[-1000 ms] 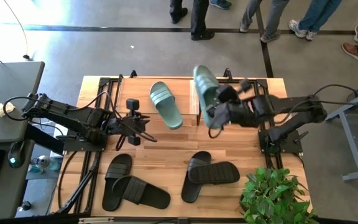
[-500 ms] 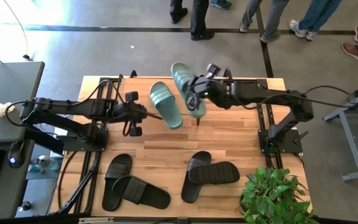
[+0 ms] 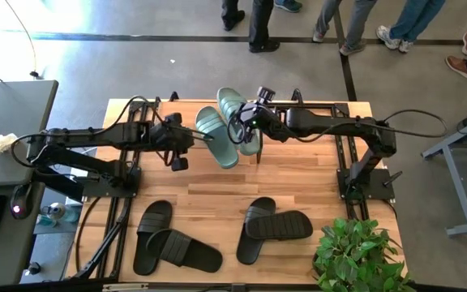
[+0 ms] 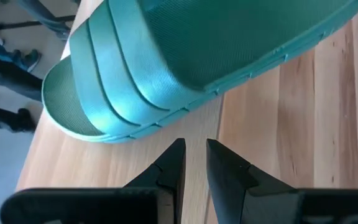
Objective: Pick and place slides into the shelf
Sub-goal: Put the blue slide on the shelf
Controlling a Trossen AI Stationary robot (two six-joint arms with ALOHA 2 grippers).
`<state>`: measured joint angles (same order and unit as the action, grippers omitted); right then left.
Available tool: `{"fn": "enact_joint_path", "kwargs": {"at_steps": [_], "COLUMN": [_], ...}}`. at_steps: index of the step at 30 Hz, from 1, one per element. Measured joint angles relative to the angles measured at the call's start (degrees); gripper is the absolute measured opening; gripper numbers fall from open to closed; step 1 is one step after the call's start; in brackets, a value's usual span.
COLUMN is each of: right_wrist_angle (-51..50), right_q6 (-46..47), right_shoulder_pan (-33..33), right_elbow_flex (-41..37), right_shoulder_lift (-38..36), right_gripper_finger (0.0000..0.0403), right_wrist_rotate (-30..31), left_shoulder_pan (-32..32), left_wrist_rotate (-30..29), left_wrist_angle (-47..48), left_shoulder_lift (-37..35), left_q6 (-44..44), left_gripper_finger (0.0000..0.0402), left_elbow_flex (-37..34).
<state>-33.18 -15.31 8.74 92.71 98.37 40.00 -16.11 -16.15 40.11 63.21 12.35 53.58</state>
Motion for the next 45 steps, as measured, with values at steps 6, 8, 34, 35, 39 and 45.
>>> {"fn": "enact_joint_path", "kwargs": {"at_steps": [6,8,34,35,39,45], "right_wrist_angle": [-0.4,-0.3,-4.2,-4.2,-3.9,-4.0], "right_q6": [0.2,0.2,3.4,3.9,4.4,3.5], "right_shoulder_pan": [1.0,1.1,0.9,0.9,0.7,0.6], "right_elbow_flex": [0.0,0.0,0.0,0.0,0.0,0.0], "right_shoulder_lift": [0.7,1.2,4.1,4.1,4.1,4.1], "right_gripper_finger": [0.0000,0.0000,0.0000,0.0000,0.0000,0.0000], "right_wrist_rotate": [-0.7,-0.7,-3.5,-3.7,-3.9,-6.2], "left_shoulder_pan": [-1.3,-1.3,-4.5,-5.1,-6.8,-8.9], "left_wrist_rotate": [2.3,2.3,1.2,1.6,3.1,3.8], "left_wrist_angle": [-0.3,-1.1,-4.7,-4.7,-4.9,-7.0], "left_shoulder_lift": [3.5,4.4,5.9,6.1,6.5,6.5], "left_q6": [0.7,0.8,0.8,0.8,1.2,2.2], "left_gripper_finger": [0.0053,0.0053,0.0053,0.0053,0.0053,0.0053], "left_elbow_flex": [0.0,0.0,0.0,0.0,0.0,0.0]}}
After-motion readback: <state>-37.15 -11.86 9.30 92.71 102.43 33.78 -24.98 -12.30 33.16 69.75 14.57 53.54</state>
